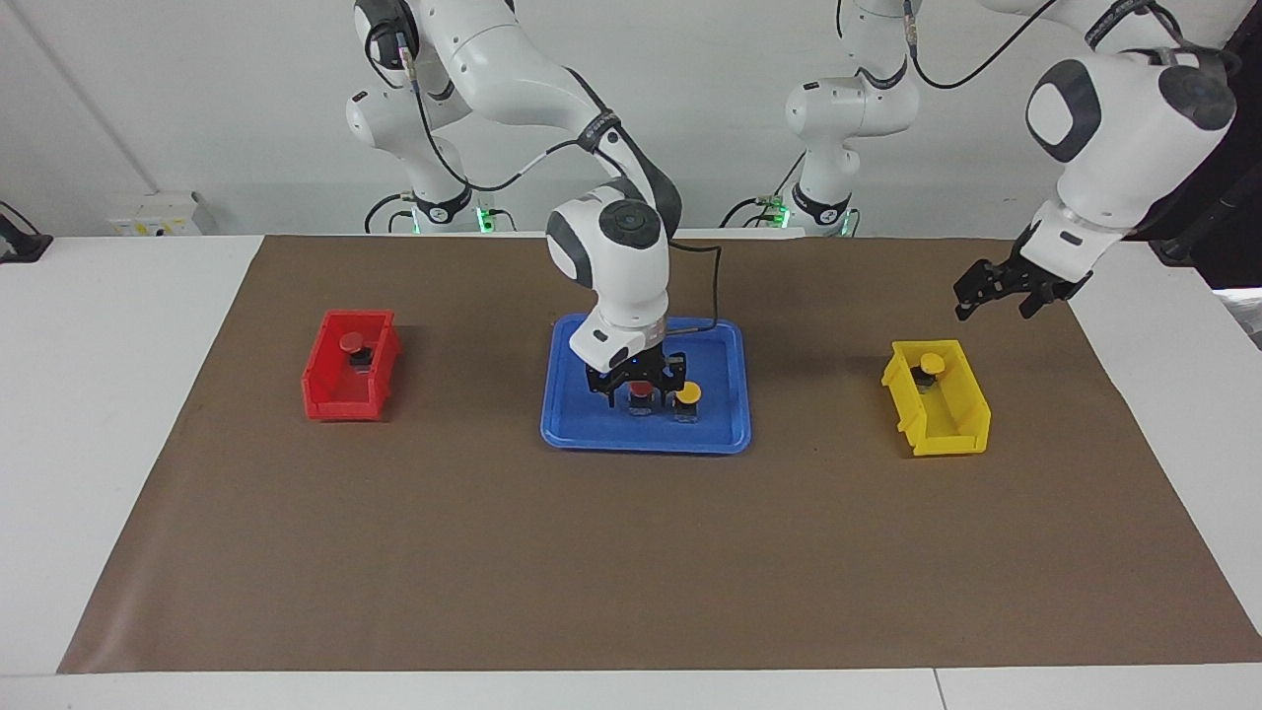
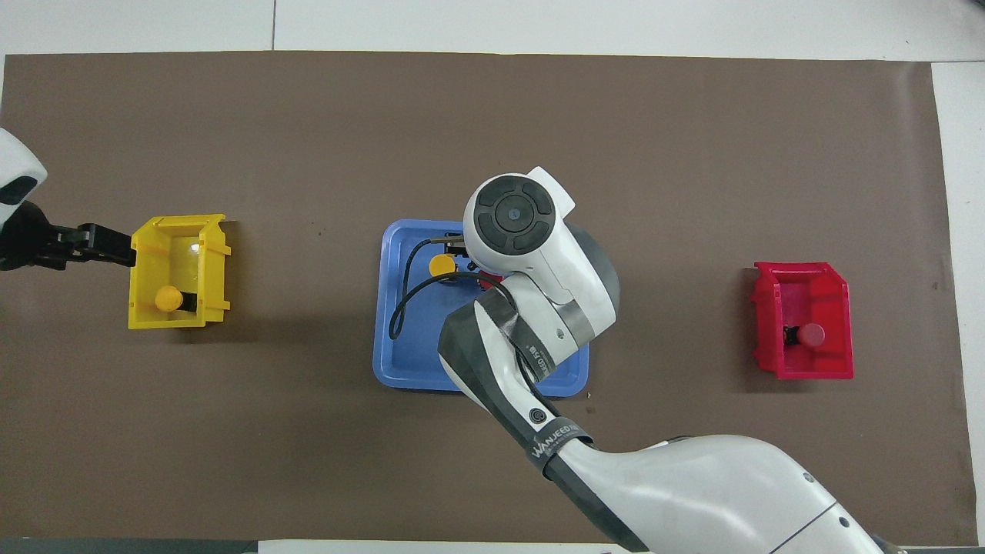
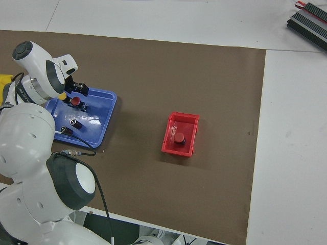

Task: Sort red and yellow buttons by color
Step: 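Grasp the second red button with the right gripper and lift it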

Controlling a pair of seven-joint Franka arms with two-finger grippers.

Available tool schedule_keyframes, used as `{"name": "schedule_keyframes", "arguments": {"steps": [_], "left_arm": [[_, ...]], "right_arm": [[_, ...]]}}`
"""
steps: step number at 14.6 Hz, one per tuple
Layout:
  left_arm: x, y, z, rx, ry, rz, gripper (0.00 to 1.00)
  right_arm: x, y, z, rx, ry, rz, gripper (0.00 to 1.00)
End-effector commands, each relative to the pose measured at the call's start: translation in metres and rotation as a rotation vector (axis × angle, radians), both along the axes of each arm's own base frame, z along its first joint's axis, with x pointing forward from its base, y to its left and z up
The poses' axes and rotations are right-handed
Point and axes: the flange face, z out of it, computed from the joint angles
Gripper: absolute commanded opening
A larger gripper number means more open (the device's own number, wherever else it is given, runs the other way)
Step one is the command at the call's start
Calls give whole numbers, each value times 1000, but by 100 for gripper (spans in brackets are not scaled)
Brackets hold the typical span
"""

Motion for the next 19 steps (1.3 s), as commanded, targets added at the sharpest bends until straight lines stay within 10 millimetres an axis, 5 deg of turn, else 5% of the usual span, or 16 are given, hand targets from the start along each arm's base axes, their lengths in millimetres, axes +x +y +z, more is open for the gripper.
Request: {"name": "schedule_keyframes", "arguments": {"steps": [1,12,16,18,19], "left_arm": [[-1,-18,35,18,10,-42,100],[-1,-11,37,18,-2,-33,100],[-2,-6,36,21,-7,-26,100],[1,-5,37,21,-31,-19,100],[1,-6,38,20,-36,-15,100]], "right_arm": [[-21,4,-3,8,-1,9,81],[-32,1,-14,-1,13,21,73],[-31,0,-15,9,-1,15,49],[-31,-2,-19,12,-6,15,17],[-30,-1,-16,8,0,20,13]]}}
